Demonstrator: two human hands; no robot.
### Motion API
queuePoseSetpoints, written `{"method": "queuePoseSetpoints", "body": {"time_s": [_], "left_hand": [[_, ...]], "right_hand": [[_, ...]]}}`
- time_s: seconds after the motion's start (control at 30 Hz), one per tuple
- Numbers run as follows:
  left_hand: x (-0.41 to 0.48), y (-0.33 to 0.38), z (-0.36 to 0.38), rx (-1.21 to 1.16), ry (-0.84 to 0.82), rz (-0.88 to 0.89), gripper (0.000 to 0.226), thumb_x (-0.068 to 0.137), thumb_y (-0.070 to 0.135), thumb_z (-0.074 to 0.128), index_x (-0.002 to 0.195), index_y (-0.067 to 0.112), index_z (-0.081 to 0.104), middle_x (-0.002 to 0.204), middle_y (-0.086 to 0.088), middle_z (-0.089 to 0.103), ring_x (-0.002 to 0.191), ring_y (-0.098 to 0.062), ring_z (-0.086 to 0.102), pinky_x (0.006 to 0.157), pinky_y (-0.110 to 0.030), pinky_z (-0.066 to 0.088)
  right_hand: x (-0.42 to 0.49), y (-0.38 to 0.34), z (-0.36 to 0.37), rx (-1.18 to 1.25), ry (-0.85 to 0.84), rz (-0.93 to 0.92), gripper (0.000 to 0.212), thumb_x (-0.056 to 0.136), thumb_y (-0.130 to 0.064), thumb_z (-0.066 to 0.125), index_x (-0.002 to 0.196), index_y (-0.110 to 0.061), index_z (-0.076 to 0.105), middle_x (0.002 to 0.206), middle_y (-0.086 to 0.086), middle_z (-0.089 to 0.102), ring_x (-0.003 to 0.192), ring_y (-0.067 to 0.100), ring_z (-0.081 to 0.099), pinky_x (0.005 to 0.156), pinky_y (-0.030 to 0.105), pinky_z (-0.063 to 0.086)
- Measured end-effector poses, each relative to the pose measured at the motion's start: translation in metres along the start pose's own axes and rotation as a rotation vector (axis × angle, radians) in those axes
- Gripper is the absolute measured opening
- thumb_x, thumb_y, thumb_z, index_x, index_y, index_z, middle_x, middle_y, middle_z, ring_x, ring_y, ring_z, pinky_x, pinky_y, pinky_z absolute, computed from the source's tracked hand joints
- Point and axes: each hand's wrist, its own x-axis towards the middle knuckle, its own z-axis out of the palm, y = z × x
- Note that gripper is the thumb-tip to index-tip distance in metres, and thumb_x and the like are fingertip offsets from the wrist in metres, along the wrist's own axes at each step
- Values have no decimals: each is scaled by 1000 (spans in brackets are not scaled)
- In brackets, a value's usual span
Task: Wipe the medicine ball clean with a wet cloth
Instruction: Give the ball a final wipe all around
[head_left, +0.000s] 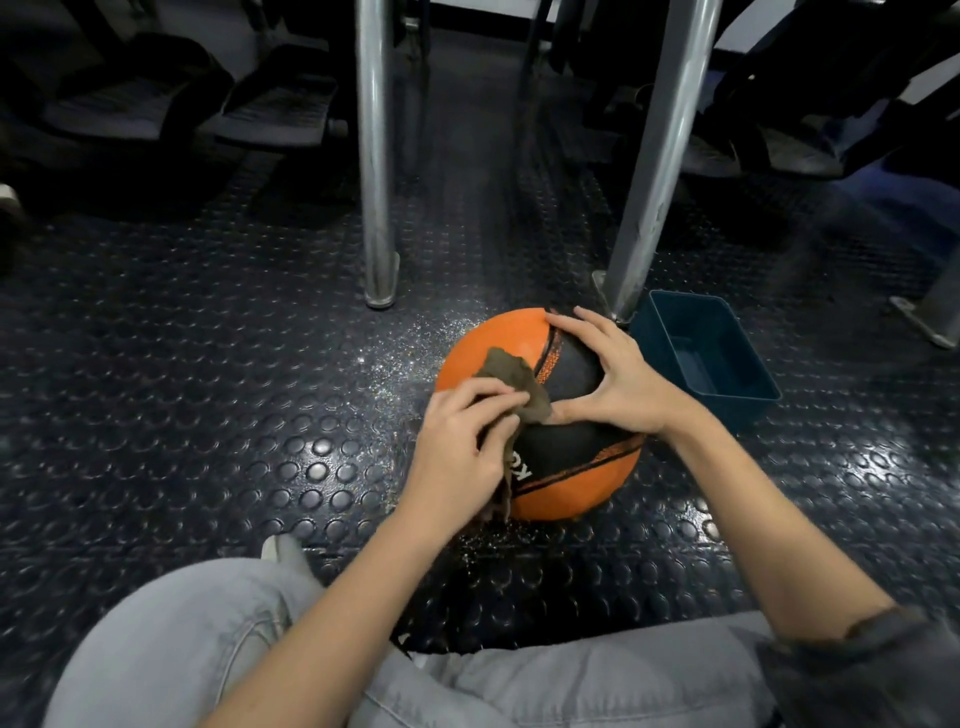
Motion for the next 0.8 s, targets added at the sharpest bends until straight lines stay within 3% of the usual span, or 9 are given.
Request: {"method": "queuePoseSetpoints", "body": {"time_s": [0.17, 0.3, 0.4, 0.57, 0.7, 0.8], "left_hand": [[73, -1, 0, 70, -106, -92, 23, 90, 10, 57, 108, 8, 71, 112, -7, 66, 107, -24, 57, 94, -18, 30], [43, -5, -11, 144, -123, -28, 25, 93, 13, 55, 113, 14, 69, 115, 2, 62, 104, -18, 48, 85, -9, 23], [4, -10, -23, 139, -121, 67, 26, 88, 19, 56, 108, 13, 71, 107, 3, 65, 97, -12, 47, 91, -4, 25], [36, -4, -8, 112, -125, 66, 26, 87, 11, 55, 108, 9, 71, 110, -3, 68, 103, -13, 53, 91, -17, 29], [71, 1, 6, 126, -120, -47, 26, 93, 13, 54, 115, 13, 68, 117, -1, 64, 109, -24, 54, 90, -15, 26], [39, 2, 1, 125, -94, 5, 26, 90, 17, 55, 112, 12, 69, 113, 0, 65, 103, -19, 51, 92, -8, 25]], "right_hand": [[-11, 1, 14, -1, 83, -23, 98, 35, -78, 66, 123, -68, 23, 154, -15, 12, 143, 16, 1, 113, 58, 9], [-13, 0, 13, 25, 95, -13, 99, 34, -77, 68, 123, -71, 24, 152, -18, 14, 142, 12, 3, 114, 57, 11], [-11, -3, 11, 5, 71, -30, 101, 35, -77, 68, 126, -68, 25, 152, -19, 15, 141, 12, 3, 114, 57, 11], [-15, -3, 16, -17, 78, -68, 97, 36, -78, 65, 124, -68, 24, 150, -22, 15, 142, 14, 3, 114, 56, 10], [-17, -1, 16, 8, 91, -68, 93, 35, -78, 65, 117, -70, 21, 142, -30, 13, 142, 12, 2, 116, 53, 8], [-17, 4, 11, 59, 78, -59, 96, 35, -73, 70, 121, -71, 26, 143, -29, 15, 138, 4, 4, 116, 50, 11]]}}
